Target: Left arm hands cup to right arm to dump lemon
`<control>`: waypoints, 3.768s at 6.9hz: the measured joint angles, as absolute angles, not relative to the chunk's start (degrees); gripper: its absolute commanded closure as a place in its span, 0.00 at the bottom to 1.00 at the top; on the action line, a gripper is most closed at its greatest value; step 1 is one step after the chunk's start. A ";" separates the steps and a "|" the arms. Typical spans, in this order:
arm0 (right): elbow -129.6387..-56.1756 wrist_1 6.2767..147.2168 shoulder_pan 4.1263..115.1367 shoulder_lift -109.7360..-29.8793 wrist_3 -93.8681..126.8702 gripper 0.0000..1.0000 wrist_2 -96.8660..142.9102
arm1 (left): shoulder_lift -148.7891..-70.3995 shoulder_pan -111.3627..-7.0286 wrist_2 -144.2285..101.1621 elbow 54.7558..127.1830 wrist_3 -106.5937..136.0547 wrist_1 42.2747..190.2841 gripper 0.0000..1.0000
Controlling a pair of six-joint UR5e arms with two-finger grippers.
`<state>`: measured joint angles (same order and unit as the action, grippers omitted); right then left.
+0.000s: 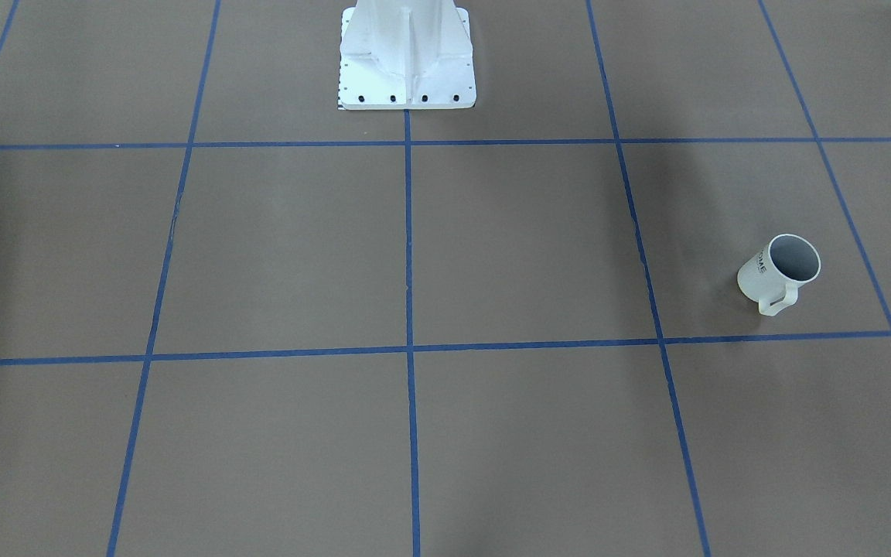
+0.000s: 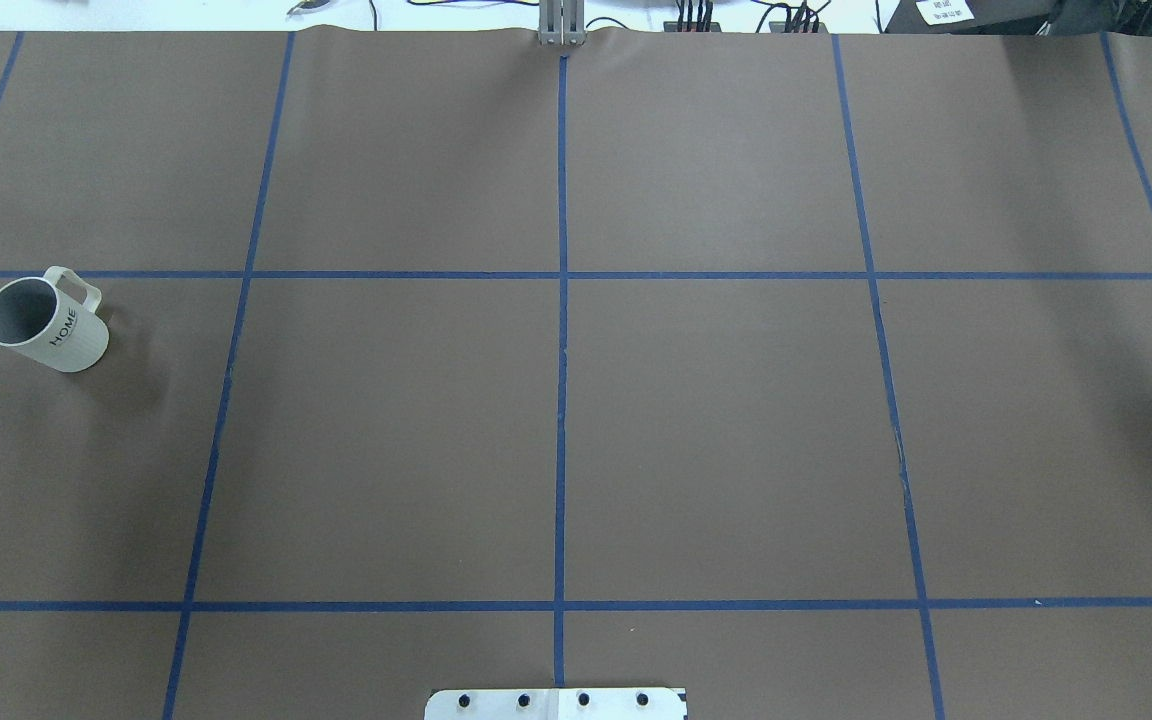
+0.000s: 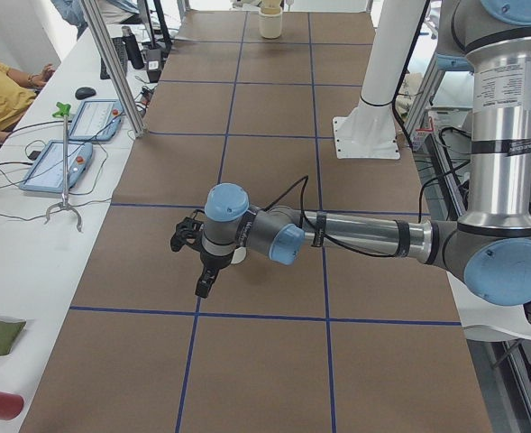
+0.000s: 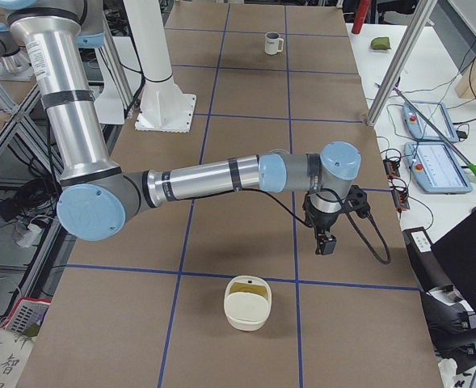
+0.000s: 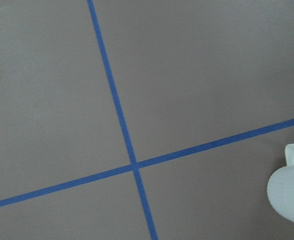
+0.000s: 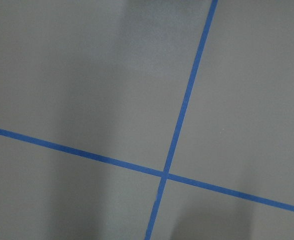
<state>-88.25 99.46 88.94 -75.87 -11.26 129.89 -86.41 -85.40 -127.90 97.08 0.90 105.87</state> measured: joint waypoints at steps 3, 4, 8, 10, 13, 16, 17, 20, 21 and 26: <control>-86.97 99.51 88.94 -77.33 -10.99 0.00 129.90 | -85.55 -88.40 -130.36 98.92 -2.75 92.14 0.00; -86.82 99.53 88.95 -77.92 -10.93 0.00 129.88 | -84.98 -88.90 -130.58 99.77 -2.97 90.65 0.00; -87.85 99.39 89.23 -81.82 -11.03 0.00 129.82 | -80.89 -89.40 -134.51 102.30 -3.14 91.49 0.00; -88.75 96.22 89.71 -85.66 -11.08 0.00 129.95 | -80.75 -89.49 -135.47 102.71 -2.93 91.21 0.00; -91.13 94.12 89.90 -87.69 -10.91 0.00 129.73 | -80.38 -89.80 -135.05 101.76 -2.60 91.28 0.00; -91.27 94.02 89.91 -87.85 -10.94 0.00 129.56 | -80.49 -89.76 -134.96 101.59 -2.60 91.52 0.00; -91.26 93.96 89.91 -87.83 -10.96 0.00 129.56 | -80.53 -89.74 -134.94 101.52 -2.52 91.55 0.00; -91.31 93.87 89.91 -87.80 -10.99 0.00 129.61 | -80.51 -89.74 -134.93 101.43 -2.46 91.54 0.00; -91.31 93.87 89.91 -87.82 -10.99 0.00 129.63 | -80.51 -89.74 -134.92 101.43 -2.46 91.56 0.00; -91.32 93.87 89.91 -87.84 -10.99 0.00 129.64 | -80.42 -89.74 -134.91 101.42 -2.46 91.56 0.00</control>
<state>-91.32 93.87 89.91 -87.84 -10.99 129.64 -80.42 -89.74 -134.91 101.42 -2.46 91.56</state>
